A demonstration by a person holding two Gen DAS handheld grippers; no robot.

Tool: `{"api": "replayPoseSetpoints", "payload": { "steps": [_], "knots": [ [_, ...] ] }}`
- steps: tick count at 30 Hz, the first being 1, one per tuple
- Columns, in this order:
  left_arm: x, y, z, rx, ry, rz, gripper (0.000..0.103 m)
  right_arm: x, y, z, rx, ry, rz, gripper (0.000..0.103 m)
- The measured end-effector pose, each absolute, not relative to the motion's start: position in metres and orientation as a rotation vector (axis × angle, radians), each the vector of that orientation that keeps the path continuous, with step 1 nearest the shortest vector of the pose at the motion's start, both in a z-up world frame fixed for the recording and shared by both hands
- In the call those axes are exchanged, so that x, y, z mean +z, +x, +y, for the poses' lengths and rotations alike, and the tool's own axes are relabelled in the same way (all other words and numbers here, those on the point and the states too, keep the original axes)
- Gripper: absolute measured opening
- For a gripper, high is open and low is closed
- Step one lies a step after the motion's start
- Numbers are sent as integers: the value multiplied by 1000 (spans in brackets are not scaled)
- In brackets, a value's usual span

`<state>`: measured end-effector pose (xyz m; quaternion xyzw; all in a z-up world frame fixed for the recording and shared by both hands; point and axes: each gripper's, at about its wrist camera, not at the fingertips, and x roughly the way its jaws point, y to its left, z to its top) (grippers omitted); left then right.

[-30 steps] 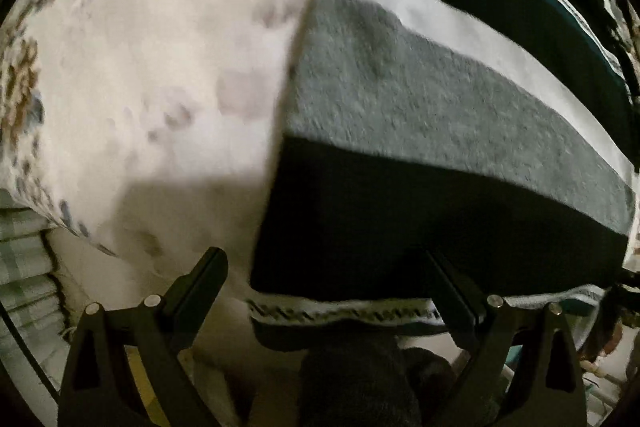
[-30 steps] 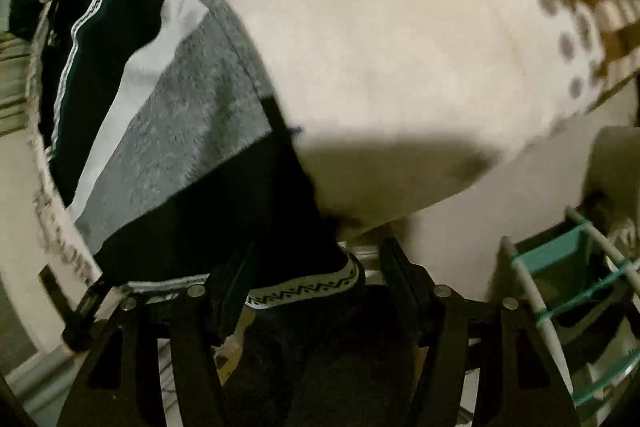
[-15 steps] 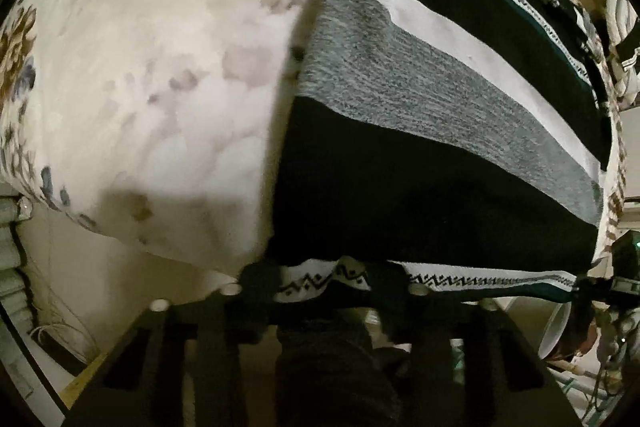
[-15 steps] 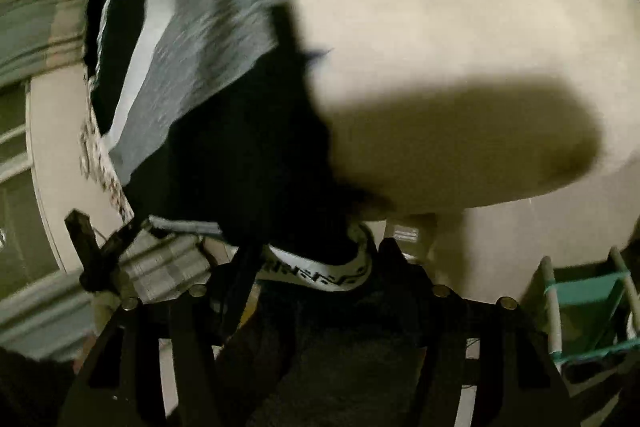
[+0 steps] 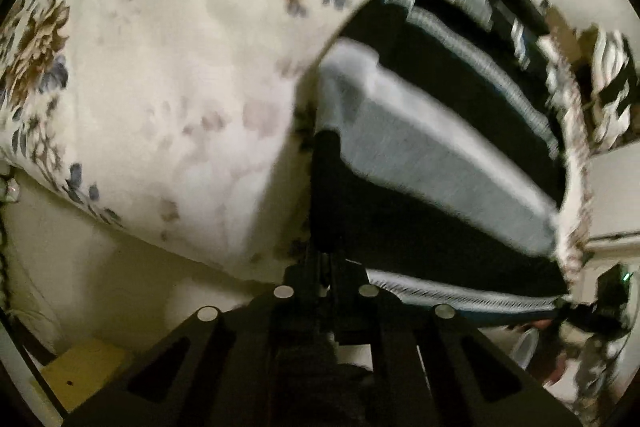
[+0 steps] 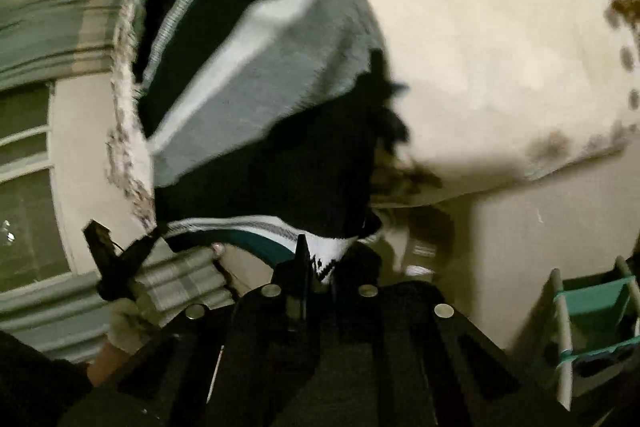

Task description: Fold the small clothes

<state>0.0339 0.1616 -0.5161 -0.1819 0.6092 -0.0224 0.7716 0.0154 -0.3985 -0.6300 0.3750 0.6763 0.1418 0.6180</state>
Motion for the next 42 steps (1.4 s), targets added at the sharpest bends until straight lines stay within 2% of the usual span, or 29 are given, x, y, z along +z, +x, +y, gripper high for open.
{"api": "replayPoseSetpoints", "payload": {
  "steps": [6, 13, 20, 26, 33, 40, 42],
  "knots": [
    [-460, 81, 154, -93, -526, 1185, 2, -566, 43, -407, 325, 902, 1431, 8],
    [-412, 198, 140, -142, -605, 1008, 2, -493, 127, -408, 348, 869, 1303, 8],
    [-408, 326, 135, -112, -627, 942, 2, -449, 252, -409, 313, 854, 1184, 8],
    [-446, 427, 142, -57, -611, 996, 2, -464, 367, -421, 209, 862, 1132, 8],
    [-508, 505, 137, -2, -594, 1134, 2, -524, 478, -438, 64, 882, 1202, 8],
    [-540, 536, 145, 46, -594, 1207, 3, -575, 512, -444, -33, 952, 1263, 8],
    [-536, 533, 150, 31, -619, 1222, 3, -581, 512, -446, -36, 997, 1268, 14]
  ]
}}
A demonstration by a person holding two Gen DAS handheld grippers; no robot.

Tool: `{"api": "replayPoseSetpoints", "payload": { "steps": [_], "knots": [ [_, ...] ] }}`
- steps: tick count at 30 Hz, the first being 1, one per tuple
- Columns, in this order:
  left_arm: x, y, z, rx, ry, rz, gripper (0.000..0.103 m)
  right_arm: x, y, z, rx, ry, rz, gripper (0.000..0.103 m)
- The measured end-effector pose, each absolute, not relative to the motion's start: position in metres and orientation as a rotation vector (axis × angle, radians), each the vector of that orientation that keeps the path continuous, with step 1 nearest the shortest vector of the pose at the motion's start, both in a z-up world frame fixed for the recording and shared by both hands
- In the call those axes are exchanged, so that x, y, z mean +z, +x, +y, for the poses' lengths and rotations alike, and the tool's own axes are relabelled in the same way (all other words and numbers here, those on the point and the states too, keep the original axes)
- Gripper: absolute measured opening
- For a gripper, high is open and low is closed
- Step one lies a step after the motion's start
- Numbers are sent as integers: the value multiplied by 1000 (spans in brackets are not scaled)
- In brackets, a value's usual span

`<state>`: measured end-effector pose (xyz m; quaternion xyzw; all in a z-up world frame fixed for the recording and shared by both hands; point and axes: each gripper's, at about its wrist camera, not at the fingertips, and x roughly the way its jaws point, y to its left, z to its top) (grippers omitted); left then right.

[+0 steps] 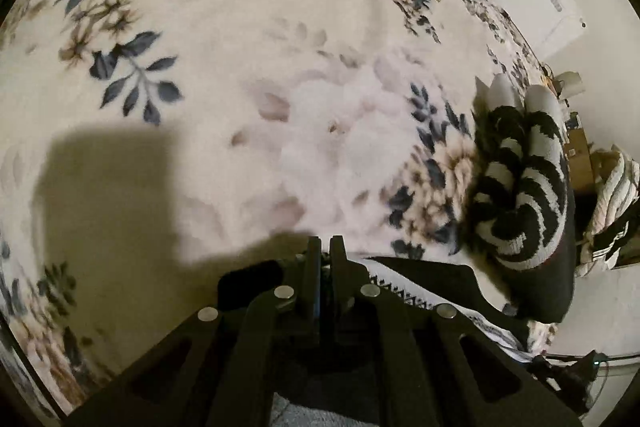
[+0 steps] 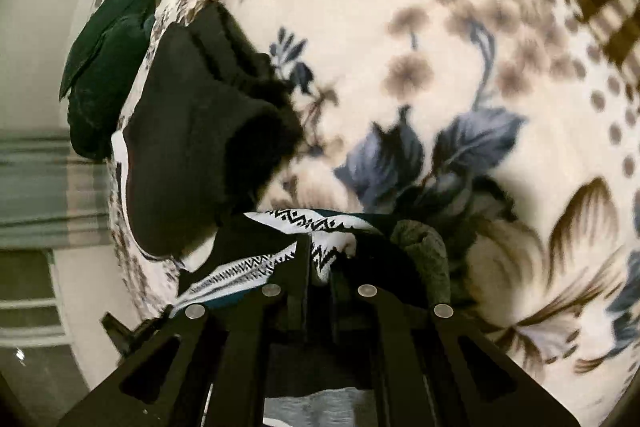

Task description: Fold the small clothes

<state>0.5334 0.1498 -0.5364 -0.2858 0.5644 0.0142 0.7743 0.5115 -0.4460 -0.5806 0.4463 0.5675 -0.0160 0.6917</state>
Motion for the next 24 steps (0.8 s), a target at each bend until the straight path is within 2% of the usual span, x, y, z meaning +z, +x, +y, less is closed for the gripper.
{"api": "replayPoseSetpoints", "payload": {
  "steps": [1, 3, 4, 5, 6, 7, 11, 15, 19, 24],
  "knots": [
    [-533, 530, 151, 9, -633, 1219, 4, -580, 511, -446, -33, 1006, 1271, 21],
    [-516, 516, 150, 0, -587, 1203, 13, -573, 506, -444, -6, 1009, 1260, 76],
    [-509, 508, 150, -12, -574, 1185, 35, -566, 501, -443, 1, 995, 1246, 84],
    [-499, 494, 148, -26, -558, 1157, 74, -554, 491, -440, 11, 977, 1217, 87],
    [-493, 480, 148, -27, -539, 1145, 89, -545, 483, -439, 10, 960, 1203, 87],
    [-487, 458, 149, -30, -527, 1132, 97, -536, 472, -437, 3, 939, 1195, 87],
    [-501, 387, 158, 9, -578, 1198, 97, -516, 409, -426, -47, 894, 1192, 92],
    [-540, 334, 160, 46, -707, 1287, 97, -528, 337, -415, -143, 879, 1250, 92],
    [-568, 317, 152, 53, -830, 1268, 97, -568, 287, -409, -142, 1043, 1275, 92],
    [-579, 333, 145, 98, -851, 1209, 97, -617, 279, -403, -83, 1216, 1193, 92]
  ]
}}
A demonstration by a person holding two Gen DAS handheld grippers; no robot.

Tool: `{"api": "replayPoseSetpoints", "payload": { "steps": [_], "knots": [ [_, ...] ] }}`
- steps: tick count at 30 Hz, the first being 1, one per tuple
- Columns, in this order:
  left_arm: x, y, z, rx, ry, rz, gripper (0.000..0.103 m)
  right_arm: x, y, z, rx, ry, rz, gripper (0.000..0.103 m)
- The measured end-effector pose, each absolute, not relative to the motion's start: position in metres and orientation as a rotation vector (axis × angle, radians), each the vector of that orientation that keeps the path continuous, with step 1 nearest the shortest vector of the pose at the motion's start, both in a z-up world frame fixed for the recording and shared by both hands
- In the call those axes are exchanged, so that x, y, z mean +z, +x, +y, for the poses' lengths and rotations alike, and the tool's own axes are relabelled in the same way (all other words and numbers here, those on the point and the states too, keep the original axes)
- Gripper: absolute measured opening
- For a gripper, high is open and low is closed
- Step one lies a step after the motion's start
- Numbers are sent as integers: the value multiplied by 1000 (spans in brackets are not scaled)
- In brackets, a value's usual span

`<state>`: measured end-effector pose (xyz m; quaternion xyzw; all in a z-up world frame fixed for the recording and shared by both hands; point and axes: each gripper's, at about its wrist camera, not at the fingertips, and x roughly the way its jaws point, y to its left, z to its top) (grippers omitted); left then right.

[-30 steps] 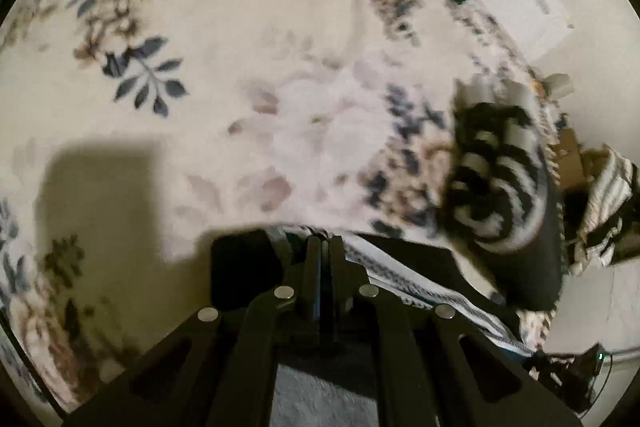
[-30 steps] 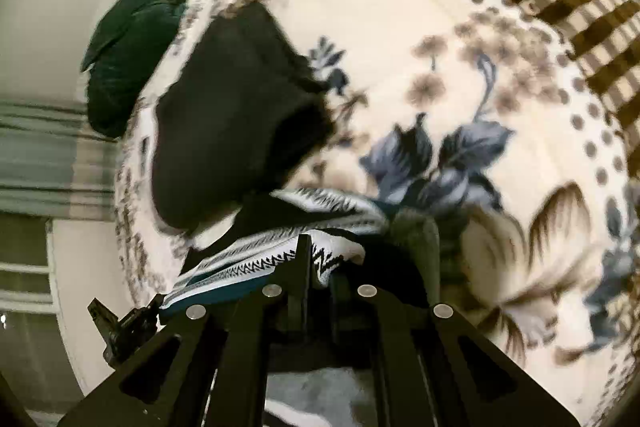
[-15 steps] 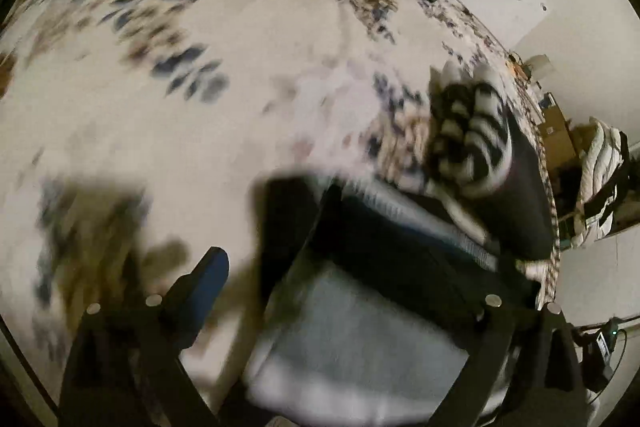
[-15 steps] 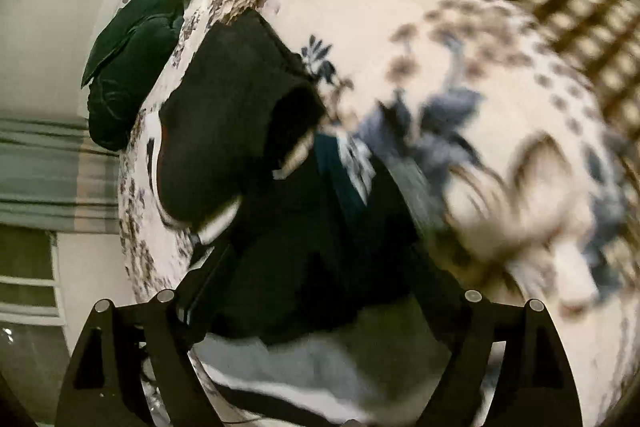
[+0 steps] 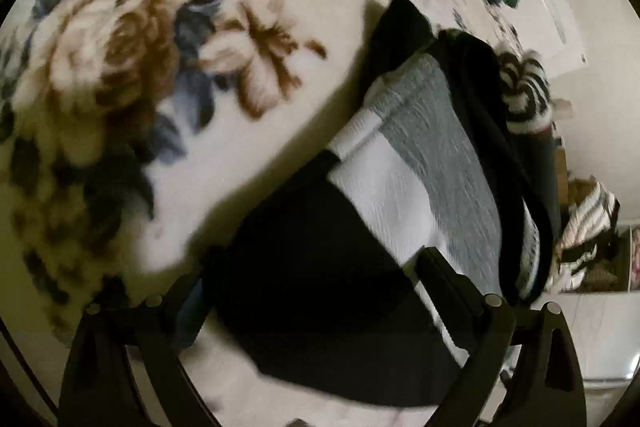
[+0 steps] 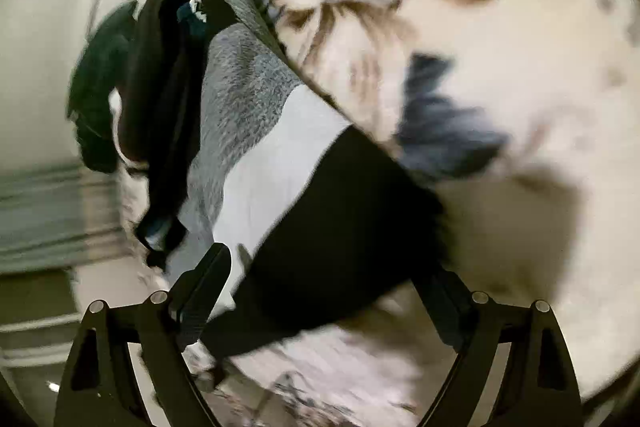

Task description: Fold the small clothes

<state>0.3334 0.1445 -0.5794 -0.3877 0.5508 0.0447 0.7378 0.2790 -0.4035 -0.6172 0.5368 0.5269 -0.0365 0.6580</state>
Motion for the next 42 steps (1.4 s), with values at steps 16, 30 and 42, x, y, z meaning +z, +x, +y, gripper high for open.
{"api": "replayPoseSetpoints", "payload": {
  "steps": [16, 30, 42],
  "knots": [
    [-520, 346, 115, 64, -630, 1051, 12, -619, 268, -400, -149, 1370, 976, 23],
    [-532, 250, 132, 47, -653, 1264, 16, -579, 149, -422, -145, 1228, 1186, 18],
    [-482, 306, 137, 17, -507, 1227, 64, -513, 194, -442, -299, 692, 1281, 51]
  ]
}}
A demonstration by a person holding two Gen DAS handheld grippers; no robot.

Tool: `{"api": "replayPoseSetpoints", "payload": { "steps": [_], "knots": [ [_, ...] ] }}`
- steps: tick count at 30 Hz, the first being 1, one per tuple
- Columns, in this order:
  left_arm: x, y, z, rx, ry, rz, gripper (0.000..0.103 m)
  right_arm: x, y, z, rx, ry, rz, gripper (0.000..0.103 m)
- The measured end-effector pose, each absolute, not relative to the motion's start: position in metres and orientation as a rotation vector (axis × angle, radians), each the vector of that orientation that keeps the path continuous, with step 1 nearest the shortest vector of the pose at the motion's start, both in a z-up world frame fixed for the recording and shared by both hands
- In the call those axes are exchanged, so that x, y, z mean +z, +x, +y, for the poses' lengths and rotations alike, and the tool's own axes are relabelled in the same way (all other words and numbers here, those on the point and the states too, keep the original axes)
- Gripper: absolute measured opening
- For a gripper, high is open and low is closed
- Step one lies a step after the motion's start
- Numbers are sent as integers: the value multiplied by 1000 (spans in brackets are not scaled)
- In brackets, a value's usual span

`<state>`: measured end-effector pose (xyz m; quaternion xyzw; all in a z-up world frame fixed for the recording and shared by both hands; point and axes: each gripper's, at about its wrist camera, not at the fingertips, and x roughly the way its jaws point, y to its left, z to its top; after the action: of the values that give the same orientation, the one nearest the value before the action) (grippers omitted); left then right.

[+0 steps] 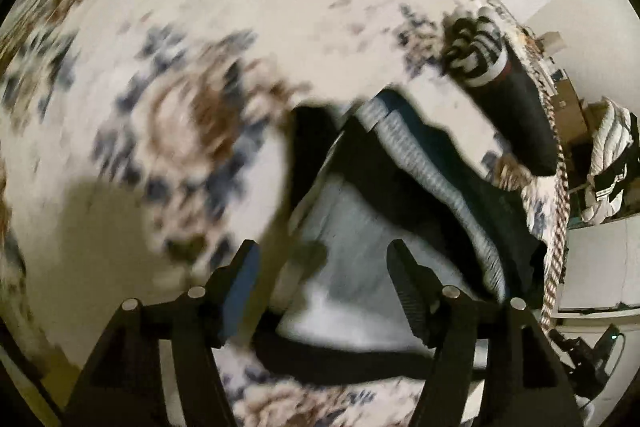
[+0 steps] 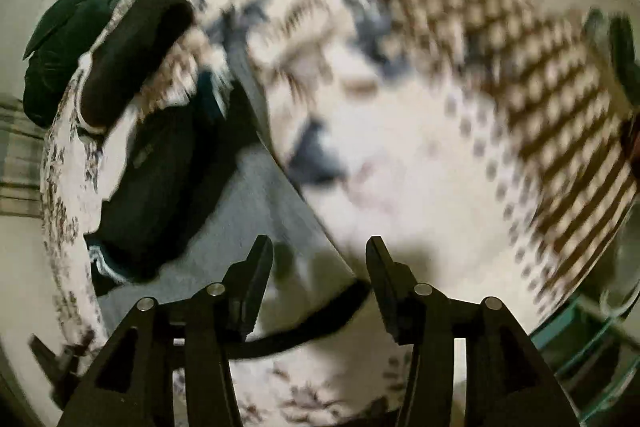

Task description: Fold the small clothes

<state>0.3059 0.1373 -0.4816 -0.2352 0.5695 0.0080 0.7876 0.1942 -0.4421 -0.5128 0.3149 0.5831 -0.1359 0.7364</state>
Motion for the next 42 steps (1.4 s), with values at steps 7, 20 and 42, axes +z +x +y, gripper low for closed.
{"api": "replayPoseSetpoints", "payload": {
  "steps": [7, 20, 42],
  "knots": [
    [-495, 393, 98, -60, -441, 1202, 64, -513, 310, -429, -168, 775, 1244, 51],
    [-527, 433, 89, -96, -237, 1254, 64, -530, 389, -420, -286, 787, 1172, 4],
    [-537, 444, 73, -212, -36, 1170, 7, -517, 379, -441, -210, 843, 1158, 61]
  ]
}}
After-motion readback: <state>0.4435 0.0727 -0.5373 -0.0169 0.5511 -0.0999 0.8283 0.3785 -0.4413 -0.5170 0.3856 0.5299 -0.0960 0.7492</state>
